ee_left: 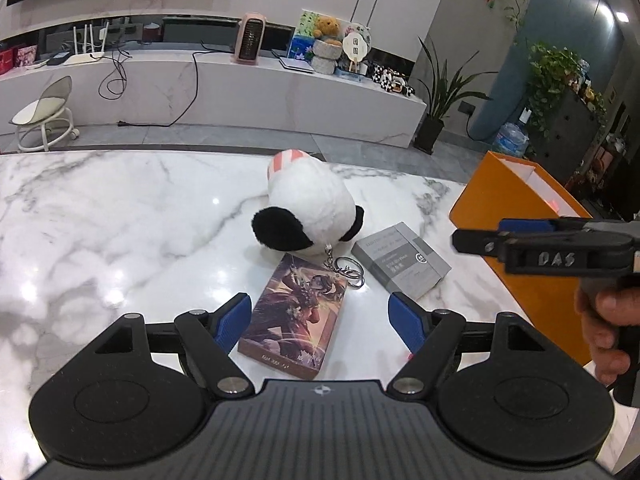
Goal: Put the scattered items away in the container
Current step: 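Close left tool on illustrated card box while right tool closes on grey notebook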
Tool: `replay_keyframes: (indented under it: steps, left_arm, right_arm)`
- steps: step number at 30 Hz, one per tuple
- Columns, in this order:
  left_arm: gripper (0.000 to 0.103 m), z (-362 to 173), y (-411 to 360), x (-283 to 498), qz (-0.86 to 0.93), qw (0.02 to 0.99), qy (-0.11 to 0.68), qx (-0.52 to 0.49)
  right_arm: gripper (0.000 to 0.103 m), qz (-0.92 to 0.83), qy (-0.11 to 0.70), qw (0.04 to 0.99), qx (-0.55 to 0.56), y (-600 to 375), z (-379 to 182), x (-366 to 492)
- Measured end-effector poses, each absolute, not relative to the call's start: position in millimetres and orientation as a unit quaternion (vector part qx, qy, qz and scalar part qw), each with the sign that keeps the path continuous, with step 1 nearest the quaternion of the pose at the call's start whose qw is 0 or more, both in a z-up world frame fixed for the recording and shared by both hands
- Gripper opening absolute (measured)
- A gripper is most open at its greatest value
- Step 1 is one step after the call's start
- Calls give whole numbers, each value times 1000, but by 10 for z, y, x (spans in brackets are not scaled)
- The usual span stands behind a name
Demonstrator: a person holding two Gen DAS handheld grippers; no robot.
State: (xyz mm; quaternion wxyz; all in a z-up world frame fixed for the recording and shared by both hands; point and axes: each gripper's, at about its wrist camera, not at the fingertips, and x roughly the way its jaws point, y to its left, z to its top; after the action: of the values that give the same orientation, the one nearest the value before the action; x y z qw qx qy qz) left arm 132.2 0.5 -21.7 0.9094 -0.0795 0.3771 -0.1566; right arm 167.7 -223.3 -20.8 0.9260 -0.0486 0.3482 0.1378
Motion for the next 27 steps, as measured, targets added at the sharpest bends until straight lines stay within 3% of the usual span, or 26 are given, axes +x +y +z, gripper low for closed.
replay_keyframes:
  steps: [27]
  left_arm:
    - [89,-617,-87,1549,-151,897,413,-35]
  right_arm:
    - [87,148,407,899,-69,-2054,-857,2089]
